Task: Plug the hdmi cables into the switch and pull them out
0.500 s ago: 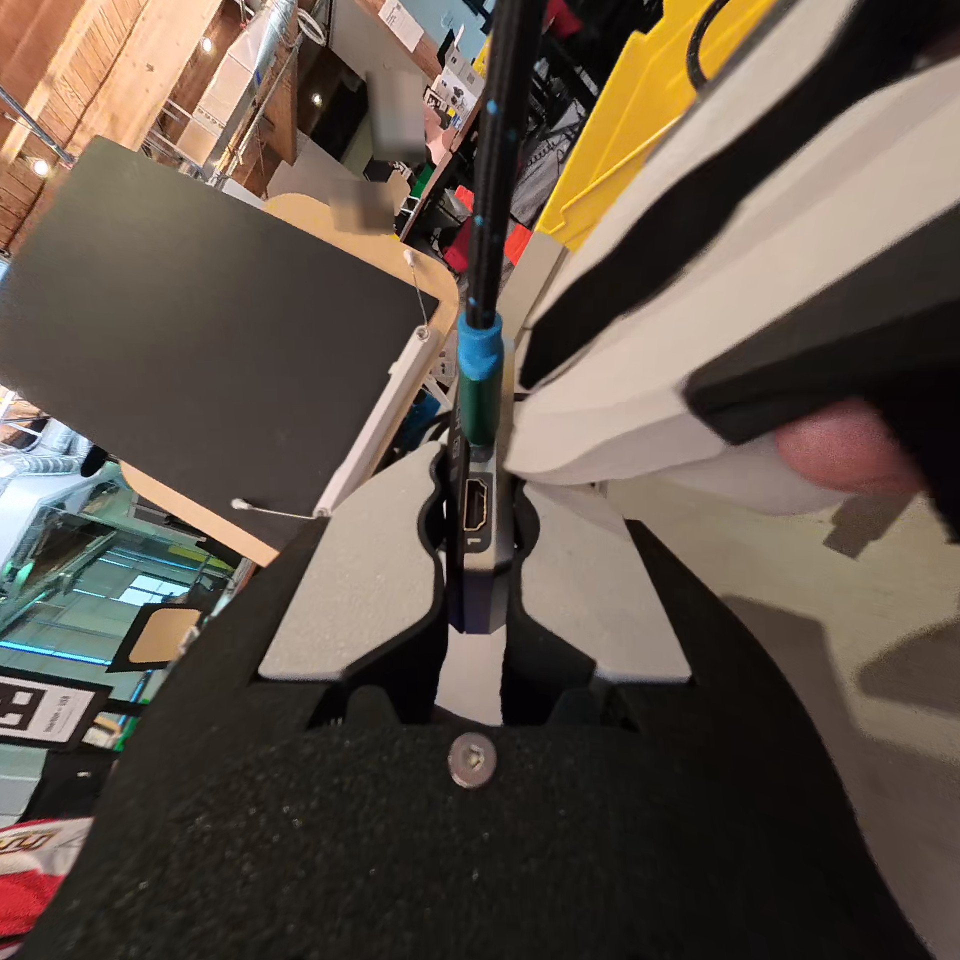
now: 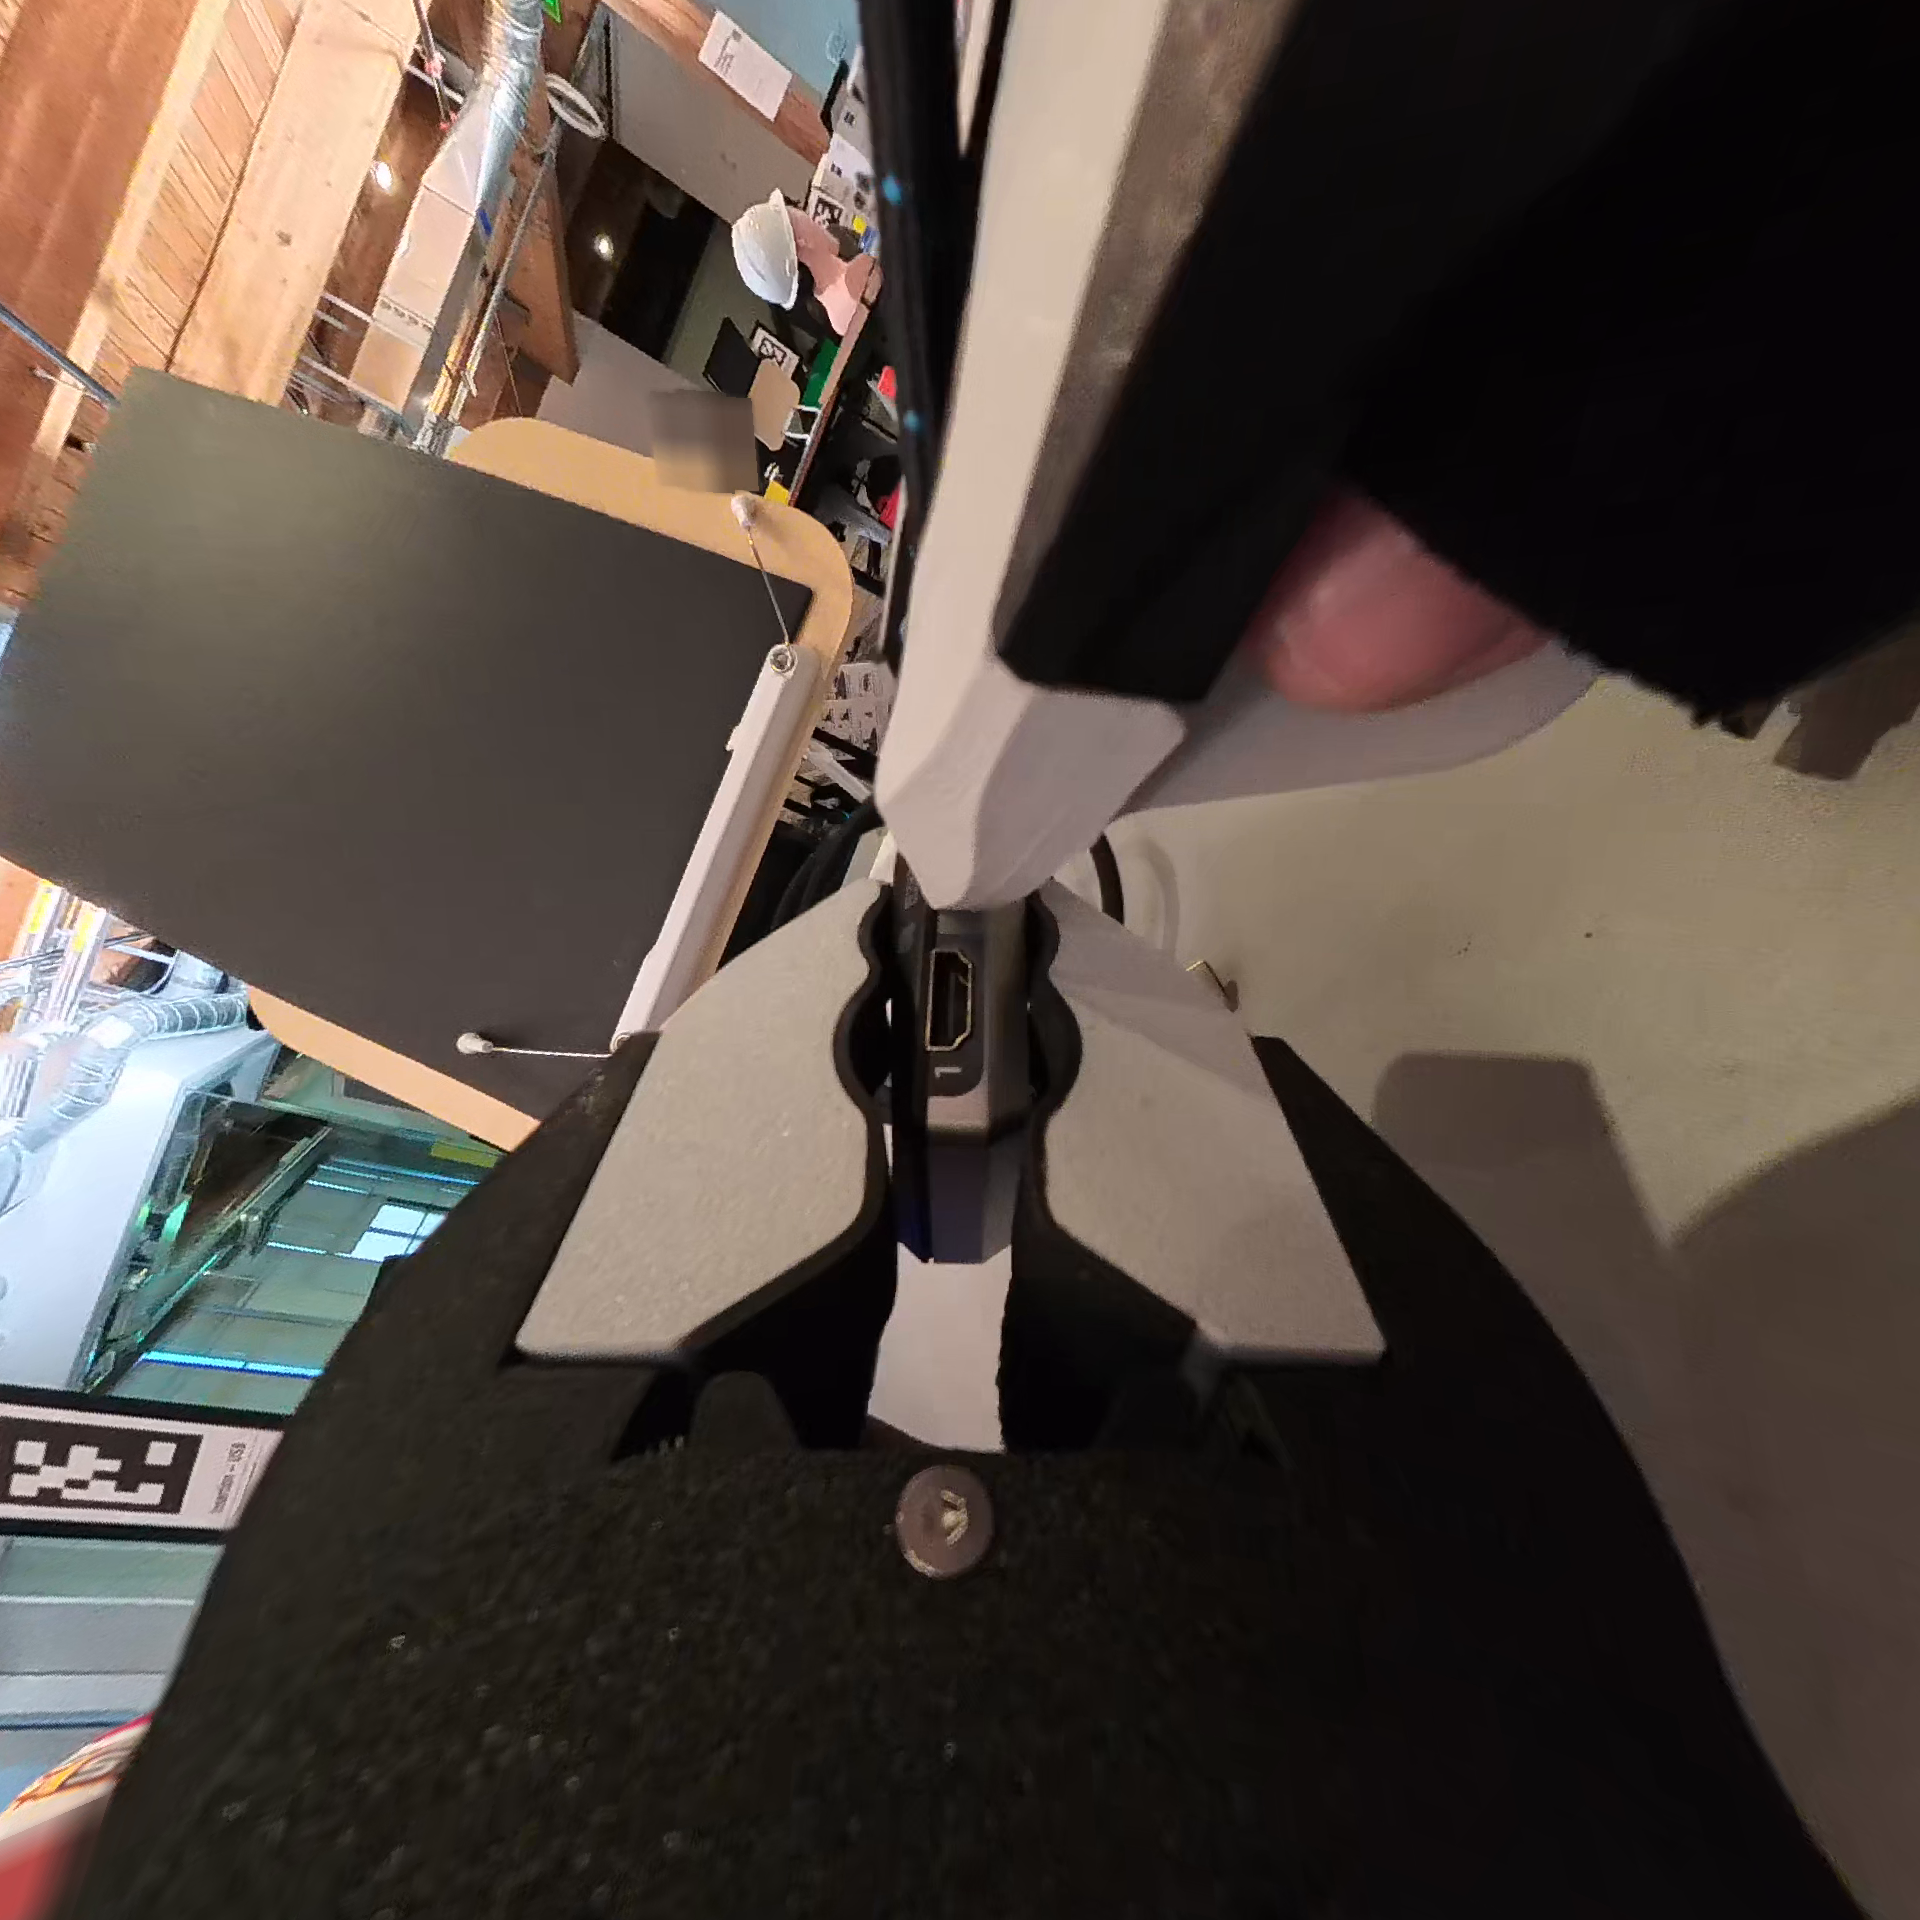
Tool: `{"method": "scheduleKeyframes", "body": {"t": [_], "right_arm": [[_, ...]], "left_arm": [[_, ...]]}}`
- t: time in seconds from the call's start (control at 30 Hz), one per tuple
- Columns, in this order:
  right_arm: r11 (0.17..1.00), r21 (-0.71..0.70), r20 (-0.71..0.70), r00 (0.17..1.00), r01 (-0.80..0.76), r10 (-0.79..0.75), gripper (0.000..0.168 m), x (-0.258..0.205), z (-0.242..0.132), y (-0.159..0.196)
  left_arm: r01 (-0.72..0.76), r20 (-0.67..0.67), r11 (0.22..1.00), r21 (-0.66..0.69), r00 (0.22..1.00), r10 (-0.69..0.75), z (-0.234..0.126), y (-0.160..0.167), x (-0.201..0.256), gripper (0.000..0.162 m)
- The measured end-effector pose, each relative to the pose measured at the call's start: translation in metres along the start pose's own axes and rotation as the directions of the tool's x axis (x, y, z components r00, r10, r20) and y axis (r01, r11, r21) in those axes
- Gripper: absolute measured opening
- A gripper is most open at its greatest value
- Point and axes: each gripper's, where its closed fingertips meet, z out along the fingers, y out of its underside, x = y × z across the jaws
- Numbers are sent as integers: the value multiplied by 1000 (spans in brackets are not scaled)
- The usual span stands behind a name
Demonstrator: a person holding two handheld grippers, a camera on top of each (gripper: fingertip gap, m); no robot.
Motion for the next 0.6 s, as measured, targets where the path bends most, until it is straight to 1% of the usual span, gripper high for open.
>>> {"method": "scheduleKeyframes", "body": {"t": [0.2, 0.23, 0.27, 0.3, 0.33, 0.37, 0.4, 0.5, 0.57, 0.6], "right_arm": [[999, 6, -24, 999, -38, 38, 21, 2, -2, 2], [999, 8, -29, 999, -35, 35, 21, 2, -2, 2], [998, 49, -42, 998, -36, 38, 21, 3, -7, -4], [995, 101, -71, 997, -22, 29, 21, 7, -18, -15], [992, 122, -99, 995, 15, -3, 21, 11, -30, -24], [991, 128, -116, 993, 42, -27, 21, 14, -39, -31], [993, 112, -97, 995, 41, -30, 21, 15, -44, -32], [994, 102, -48, 998, -29, 34, 21, 21, -52, -29], [992, 99, -3, 997, -75, 75, 21, 20, -53, -29], [990, 103, 57, 994, -96, 91, 21, 13, -54, -33]], "left_arm": [[-7, 12, 1000, 8, 1000, 7, 3, -2, 1, 22], [-12, 16, 1000, -12, 1000, 13, 4, 0, 2, 22], [-26, 27, 990, -142, 999, 30, 11, 25, -1, 22], [-24, 18, 972, -235, 999, 29, 20, 56, -5, 22], [-5, 36, 959, -283, 999, 16, 22, 80, -17, 22], [1, 67, 965, -262, 998, 17, 18, 87, -31, 22], [20, 93, 969, -247, 996, 3, 14, 89, -42, 22], [64, 124, 959, -275, 992, -31, 16, 101, -46, 21], [82, 139, 965, -251, 989, -48, 14, 94, -46, 22], [99, 145, 970, -221, 987, -68, 13, 88, -46, 21]]}}
